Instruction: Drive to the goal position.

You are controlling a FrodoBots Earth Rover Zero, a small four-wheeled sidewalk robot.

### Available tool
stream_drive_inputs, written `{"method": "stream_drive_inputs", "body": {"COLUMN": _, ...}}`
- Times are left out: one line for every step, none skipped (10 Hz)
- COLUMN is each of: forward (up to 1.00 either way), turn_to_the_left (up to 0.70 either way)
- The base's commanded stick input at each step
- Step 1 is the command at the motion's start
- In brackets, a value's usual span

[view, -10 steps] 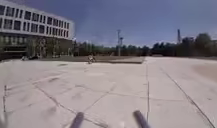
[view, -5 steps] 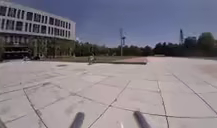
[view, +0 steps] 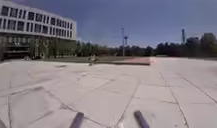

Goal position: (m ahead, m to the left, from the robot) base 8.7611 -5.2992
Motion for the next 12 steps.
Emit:
{"method": "stream_drive_inputs", "body": {"forward": 0.85, "turn_to_the_left": -0.27}}
{"method": "stream_drive_inputs", "body": {"forward": 0.85, "turn_to_the_left": -0.27}}
{"method": "stream_drive_inputs", "body": {"forward": 0.64, "turn_to_the_left": -0.31}}
{"method": "stream_drive_inputs", "body": {"forward": 0.00, "turn_to_the_left": -0.45}}
{"method": "stream_drive_inputs", "body": {"forward": 0.00, "turn_to_the_left": -0.45}}
{"method": "stream_drive_inputs", "body": {"forward": 0.00, "turn_to_the_left": -0.45}}
{"method": "stream_drive_inputs", "body": {"forward": 0.00, "turn_to_the_left": -0.45}}
{"method": "stream_drive_inputs", "body": {"forward": 0.00, "turn_to_the_left": -0.45}}
{"method": "stream_drive_inputs", "body": {"forward": 0.00, "turn_to_the_left": -0.45}}
{"method": "stream_drive_inputs", "body": {"forward": 0.00, "turn_to_the_left": -0.45}}
{"method": "stream_drive_inputs", "body": {"forward": 0.00, "turn_to_the_left": -0.45}}
{"method": "stream_drive_inputs", "body": {"forward": 0.00, "turn_to_the_left": -0.45}}
